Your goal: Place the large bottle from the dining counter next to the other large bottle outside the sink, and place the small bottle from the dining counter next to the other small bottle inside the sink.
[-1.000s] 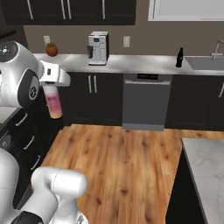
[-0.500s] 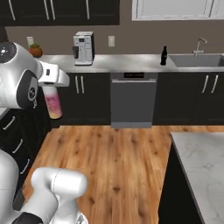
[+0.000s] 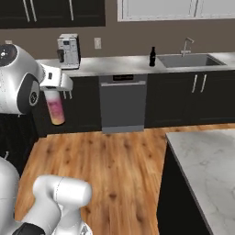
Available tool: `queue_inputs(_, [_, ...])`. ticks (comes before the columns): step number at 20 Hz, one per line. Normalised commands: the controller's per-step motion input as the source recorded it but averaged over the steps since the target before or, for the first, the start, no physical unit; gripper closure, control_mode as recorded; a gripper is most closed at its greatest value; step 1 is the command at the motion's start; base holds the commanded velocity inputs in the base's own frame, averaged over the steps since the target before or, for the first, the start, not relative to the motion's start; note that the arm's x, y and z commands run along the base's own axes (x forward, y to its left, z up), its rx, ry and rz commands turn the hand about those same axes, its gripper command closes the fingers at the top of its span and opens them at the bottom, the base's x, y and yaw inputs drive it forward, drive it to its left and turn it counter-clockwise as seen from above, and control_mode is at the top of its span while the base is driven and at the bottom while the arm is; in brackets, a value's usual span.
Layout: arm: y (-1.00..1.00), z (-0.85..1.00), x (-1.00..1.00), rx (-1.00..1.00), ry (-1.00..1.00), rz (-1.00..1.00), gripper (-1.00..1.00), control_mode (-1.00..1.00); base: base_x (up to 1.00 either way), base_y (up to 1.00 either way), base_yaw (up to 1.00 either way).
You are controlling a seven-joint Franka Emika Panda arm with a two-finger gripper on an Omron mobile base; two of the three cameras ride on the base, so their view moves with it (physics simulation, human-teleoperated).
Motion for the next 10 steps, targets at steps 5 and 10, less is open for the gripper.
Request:
queue_inputs(5, [0.0,0.0,0.0,0.0,0.0,0.0,1.0,1.0,0.0,0.0,-0.25])
queue_inputs(10, [0.0,0.0,0.0,0.0,0.0,0.0,1.0,1.0,0.2,0.05,-0.21])
